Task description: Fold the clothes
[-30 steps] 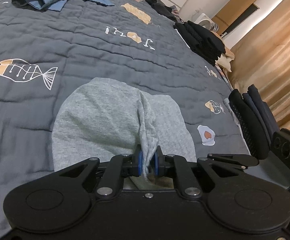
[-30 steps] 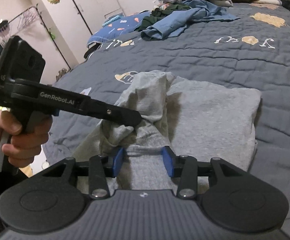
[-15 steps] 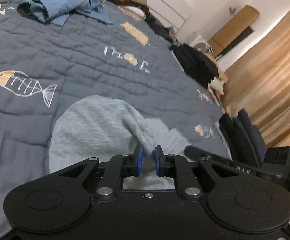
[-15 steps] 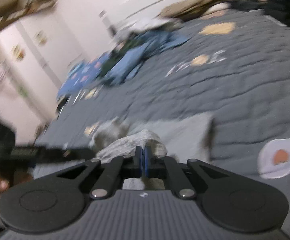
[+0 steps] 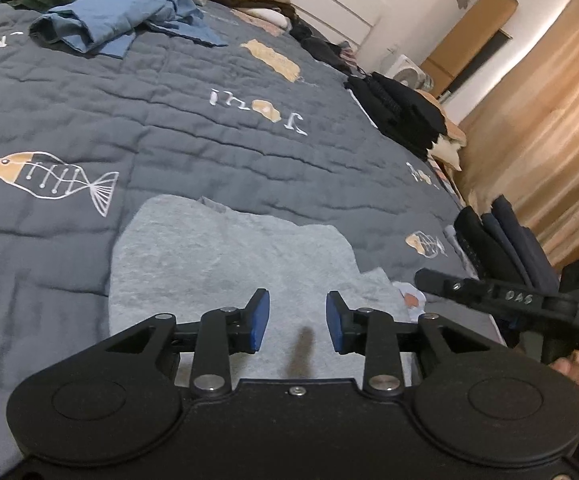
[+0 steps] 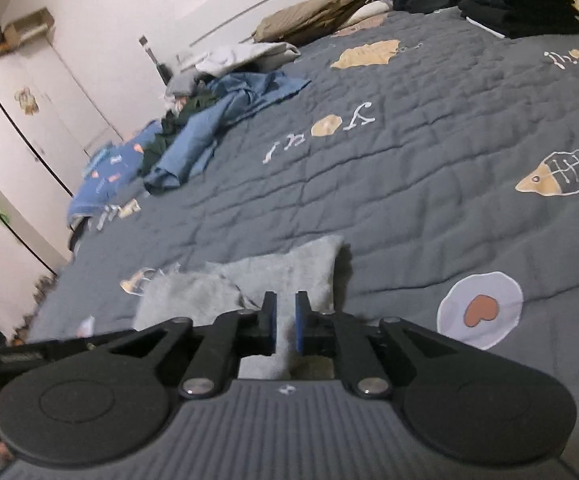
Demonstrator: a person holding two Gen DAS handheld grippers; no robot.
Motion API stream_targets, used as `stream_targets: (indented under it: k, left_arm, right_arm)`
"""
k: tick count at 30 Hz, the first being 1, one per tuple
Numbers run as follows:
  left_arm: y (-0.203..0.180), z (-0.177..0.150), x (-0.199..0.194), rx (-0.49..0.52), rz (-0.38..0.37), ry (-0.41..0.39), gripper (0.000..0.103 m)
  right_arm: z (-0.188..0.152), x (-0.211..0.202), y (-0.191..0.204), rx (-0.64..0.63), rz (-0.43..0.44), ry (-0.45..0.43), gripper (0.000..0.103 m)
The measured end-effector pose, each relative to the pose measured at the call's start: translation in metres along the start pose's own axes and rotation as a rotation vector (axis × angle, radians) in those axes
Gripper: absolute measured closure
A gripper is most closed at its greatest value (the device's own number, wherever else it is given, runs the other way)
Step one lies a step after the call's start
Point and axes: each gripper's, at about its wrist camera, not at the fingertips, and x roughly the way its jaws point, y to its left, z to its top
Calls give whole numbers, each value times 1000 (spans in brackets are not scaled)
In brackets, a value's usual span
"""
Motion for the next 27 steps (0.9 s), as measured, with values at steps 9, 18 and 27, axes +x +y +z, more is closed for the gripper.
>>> stream_targets:
  k: [9,18,27]
  left_arm:
    - [-25,-6,8,82,-52,20,65]
    - [-70,4,43,292,-31,49,55]
    - [-98,9,95,477,-23,143,55]
  right_arm:
    - [-32,1,8,-144,44,158,71]
    - [-50,-6,10,-203,46,189,65]
    - [-66,-13,-2,-233,48,219,65]
